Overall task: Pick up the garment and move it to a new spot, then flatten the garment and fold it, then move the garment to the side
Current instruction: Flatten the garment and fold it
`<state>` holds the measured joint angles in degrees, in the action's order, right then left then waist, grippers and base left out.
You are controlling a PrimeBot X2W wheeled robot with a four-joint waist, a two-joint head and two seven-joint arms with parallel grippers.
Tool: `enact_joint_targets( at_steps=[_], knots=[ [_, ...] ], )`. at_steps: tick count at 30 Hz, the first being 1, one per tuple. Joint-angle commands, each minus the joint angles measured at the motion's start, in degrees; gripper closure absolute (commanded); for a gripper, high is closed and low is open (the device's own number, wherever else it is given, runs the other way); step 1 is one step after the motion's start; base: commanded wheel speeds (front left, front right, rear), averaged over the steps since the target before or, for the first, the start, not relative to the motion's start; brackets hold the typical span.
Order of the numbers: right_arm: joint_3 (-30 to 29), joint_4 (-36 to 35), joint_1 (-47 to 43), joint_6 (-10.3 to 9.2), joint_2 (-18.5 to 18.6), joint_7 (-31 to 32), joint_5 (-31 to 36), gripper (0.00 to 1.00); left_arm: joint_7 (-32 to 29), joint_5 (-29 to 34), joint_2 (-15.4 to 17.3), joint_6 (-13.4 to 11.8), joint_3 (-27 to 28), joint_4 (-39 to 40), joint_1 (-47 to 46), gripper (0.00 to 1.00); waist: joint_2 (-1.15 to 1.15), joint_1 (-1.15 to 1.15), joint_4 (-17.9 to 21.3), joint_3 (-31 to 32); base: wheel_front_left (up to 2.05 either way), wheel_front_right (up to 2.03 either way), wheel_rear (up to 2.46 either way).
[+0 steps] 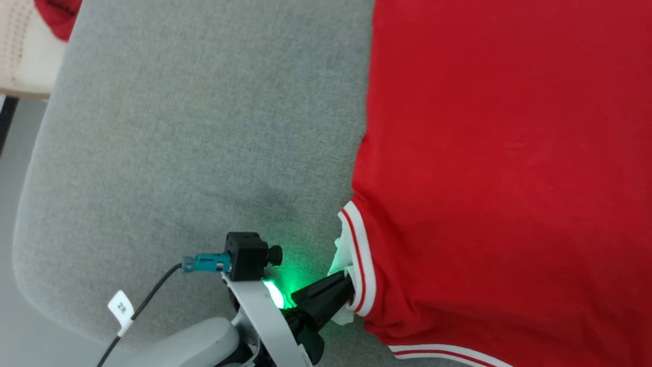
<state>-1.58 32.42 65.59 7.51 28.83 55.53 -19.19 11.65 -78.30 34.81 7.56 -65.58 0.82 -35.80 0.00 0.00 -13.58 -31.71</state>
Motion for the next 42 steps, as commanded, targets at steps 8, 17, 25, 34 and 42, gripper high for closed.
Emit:
enact_joint_targets(
  at_steps=[8, 17, 25, 34, 42],
  knots=[
    [-0.10, 9.56, 1.36, -0.04, -0.18, 1.69, 5.21, 0.00, 1.07, -1.22, 0.13, -0.30, -1.32, -2.28, -3.03, 1.00, 0.00, 0.00, -2.45, -4.54, 0.00, 0.00, 0.00],
    [2.84, 10.66, -0.85, -0.04, -1.02, -0.44, 2.50, 1.00, 2.41, -2.22, 1.31, -0.35, -1.59, -2.59, -3.79, 1.00, 0.00, 0.00, -0.59, -2.20, 0.00, 0.00, 0.00],
    [7.68, 6.33, -6.06, -0.05, 2.98, -3.45, -4.35, 1.00, 3.24, -3.70, 3.14, -0.33, -0.91, -2.27, -0.64, 1.00, 0.00, 0.00, 1.64, 4.14, 0.00, 0.00, 0.00],
    [9.85, -10.36, -23.16, -0.05, 10.60, -1.39, -17.96, 1.00, 3.46, -5.36, 4.73, -0.15, -0.25, -2.06, 3.05, 1.00, 0.00, 0.00, 4.79, 10.70, 0.00, 0.00, 0.00],
    [2.77, -29.95, -49.86, -0.04, 14.84, 3.19, -27.22, 1.00, 3.52, -6.23, 7.17, -0.15, 1.51, -1.98, 5.91, 1.00, 0.00, 0.00, 9.05, 14.38, 0.00, 0.00, 0.00]
  ],
)
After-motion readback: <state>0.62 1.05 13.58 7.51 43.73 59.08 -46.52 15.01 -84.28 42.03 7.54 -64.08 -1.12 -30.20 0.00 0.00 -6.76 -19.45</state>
